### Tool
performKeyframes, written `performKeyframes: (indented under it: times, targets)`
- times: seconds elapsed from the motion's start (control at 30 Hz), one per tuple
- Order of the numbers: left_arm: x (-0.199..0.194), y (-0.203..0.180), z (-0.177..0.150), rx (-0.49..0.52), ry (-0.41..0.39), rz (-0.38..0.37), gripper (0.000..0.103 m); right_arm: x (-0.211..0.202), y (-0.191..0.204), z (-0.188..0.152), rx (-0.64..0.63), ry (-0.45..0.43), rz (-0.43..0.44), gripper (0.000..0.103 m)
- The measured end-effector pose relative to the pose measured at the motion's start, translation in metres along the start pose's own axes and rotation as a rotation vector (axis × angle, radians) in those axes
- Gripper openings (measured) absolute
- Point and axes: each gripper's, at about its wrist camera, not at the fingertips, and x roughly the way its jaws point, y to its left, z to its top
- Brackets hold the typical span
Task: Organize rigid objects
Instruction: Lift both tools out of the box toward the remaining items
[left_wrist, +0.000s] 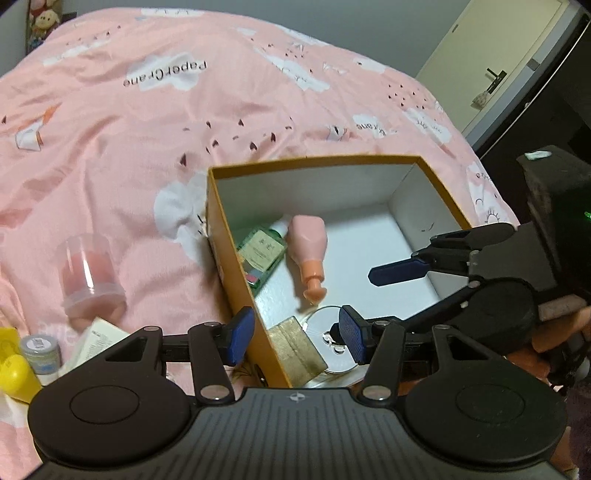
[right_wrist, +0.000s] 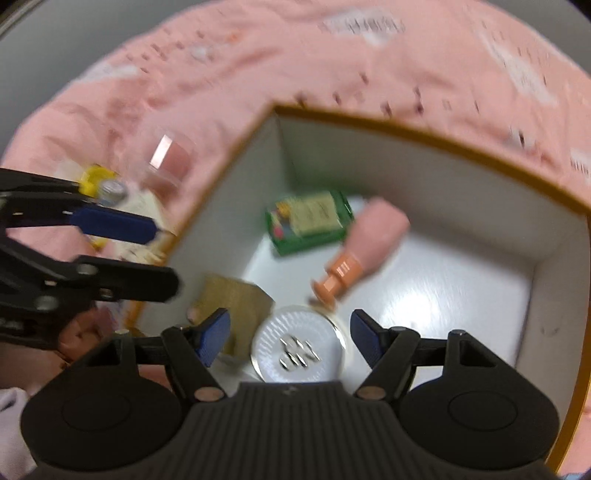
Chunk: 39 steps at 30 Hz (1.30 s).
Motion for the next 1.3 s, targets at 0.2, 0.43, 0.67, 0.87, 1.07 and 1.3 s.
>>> performKeyframes:
  times: [0.2,0.43,0.67,0.87,1.07,1.3]
  targets:
    - [-0.021,0.022,0.002,-0.019,-0.035,0.053,0.061,-0.02,0.032,0.017,-0.084,-0.118,0.022,0.058]
    - [-0.042,0.06,-0.006,-0.093,-0.061,0.12,0.06,-0.025,0.063,0.038,-0.121,-0.201,0.091,0.057]
    - [-0.044,0.087,-0.022,-0.173,-0.033,0.157,0.06,-0.01,0.099,0.042,-0.168,-0.23,0.166,0.057]
    - [-0.045,0.109,-0.035,-0.21,-0.009,0.204,0.059,0.02,0.124,0.048,-0.234,-0.163,0.187,0.058]
    - [-0.039,0.121,-0.04,-0.282,0.02,0.166,0.059,0.048,0.135,0.057,-0.305,-0.089,0.142,0.06]
    - [-0.015,0.128,-0.056,-0.505,0.009,0.183,0.071,0.06,0.131,0.063,-0.407,-0.042,0.069,0.058]
